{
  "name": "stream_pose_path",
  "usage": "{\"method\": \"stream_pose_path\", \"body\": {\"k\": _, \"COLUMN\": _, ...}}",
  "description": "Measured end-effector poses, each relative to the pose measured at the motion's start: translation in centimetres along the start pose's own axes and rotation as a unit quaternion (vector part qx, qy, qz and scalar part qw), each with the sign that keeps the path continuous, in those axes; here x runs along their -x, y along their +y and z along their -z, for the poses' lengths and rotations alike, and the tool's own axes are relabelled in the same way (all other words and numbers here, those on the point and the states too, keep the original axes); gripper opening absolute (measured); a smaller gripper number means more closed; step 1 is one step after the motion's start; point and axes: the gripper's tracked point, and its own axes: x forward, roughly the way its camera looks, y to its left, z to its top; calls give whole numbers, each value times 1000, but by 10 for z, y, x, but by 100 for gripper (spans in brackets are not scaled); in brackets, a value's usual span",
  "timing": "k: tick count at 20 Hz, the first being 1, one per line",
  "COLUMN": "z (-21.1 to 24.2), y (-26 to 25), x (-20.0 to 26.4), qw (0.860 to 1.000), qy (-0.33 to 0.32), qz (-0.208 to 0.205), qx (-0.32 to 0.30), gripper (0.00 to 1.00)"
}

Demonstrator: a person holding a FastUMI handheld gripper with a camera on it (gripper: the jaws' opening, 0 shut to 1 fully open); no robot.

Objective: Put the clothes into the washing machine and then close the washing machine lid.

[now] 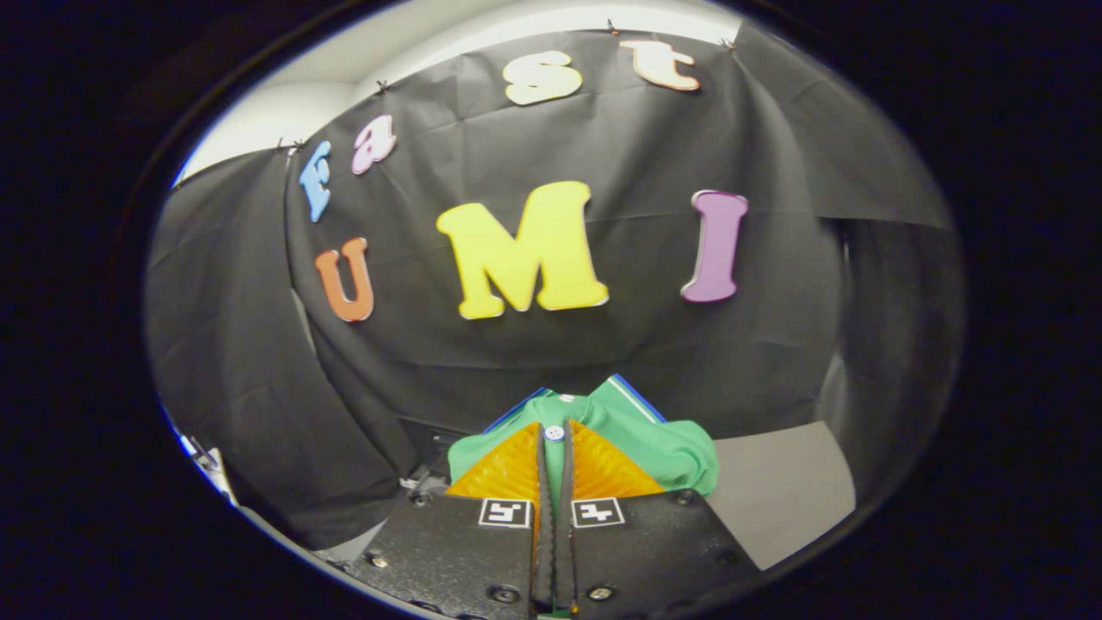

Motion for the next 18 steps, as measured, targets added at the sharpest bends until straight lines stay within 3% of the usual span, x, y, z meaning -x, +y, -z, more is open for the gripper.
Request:
{"method": "stream_pose_path", "body": {"k": 10, "z": 17, "y": 138, "x": -64, "qw": 992, "qy": 33, "qz": -121, "qx": 6, "gripper": 5}}
{"method": "stream_pose_path", "body": {"k": 14, "z": 37, "y": 165, "x": -88, "qw": 989, "qy": 51, "qz": -137, "qx": 5, "gripper": 5}}
{"method": "stream_pose_path", "body": {"k": 18, "z": 84, "y": 167, "x": -119, "qw": 989, "qy": 90, "qz": -117, "qx": -4, "gripper": 5}}
